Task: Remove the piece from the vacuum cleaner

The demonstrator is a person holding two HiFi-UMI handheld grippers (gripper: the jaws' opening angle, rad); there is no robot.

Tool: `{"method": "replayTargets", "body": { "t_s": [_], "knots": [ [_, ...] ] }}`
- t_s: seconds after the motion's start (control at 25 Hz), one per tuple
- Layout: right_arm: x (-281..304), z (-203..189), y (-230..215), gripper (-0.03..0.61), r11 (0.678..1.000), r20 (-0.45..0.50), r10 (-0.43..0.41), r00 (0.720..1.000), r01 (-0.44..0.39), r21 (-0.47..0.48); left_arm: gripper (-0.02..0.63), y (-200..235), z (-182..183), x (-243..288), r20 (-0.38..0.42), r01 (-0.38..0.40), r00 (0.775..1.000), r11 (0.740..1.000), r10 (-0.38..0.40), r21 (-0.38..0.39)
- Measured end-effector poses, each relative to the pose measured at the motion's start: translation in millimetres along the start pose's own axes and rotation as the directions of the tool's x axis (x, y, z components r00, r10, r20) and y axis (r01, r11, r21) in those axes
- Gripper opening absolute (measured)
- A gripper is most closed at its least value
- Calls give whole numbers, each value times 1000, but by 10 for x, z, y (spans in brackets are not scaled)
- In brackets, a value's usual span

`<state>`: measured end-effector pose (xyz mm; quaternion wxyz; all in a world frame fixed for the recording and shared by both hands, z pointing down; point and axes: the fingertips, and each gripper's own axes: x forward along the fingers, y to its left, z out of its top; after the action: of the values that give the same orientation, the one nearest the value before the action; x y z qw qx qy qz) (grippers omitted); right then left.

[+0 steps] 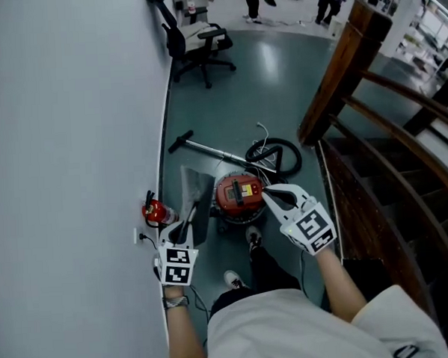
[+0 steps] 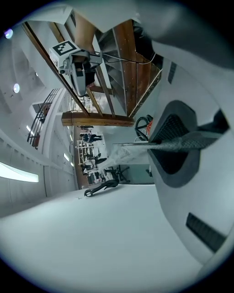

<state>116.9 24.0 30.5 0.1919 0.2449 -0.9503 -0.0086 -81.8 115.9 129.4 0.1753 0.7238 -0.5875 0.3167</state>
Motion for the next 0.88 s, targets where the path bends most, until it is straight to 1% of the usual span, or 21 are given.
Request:
{"method": "replayTargets", "body": {
  "t_s": [0.2,0.4,0.52,0.88],
  "knots": [
    [-159,344,55,28,999,17,-15,1000,15,-34,29,81,255,-251,39,-9,999,999,7,50],
    [-280,556,75,28,995,43,-39,998,43,-87,28,71,489,-438,94,-21,996,995,12,101],
    [-347,691,84,28,994,65,-54,996,60,-95,29,73,643,-550,126,-28,992,992,12,126],
    [-590,950,43,28,987,97,-78,992,90,-131,28,77,1053,-912,216,-62,976,984,25,165]
  ]
}}
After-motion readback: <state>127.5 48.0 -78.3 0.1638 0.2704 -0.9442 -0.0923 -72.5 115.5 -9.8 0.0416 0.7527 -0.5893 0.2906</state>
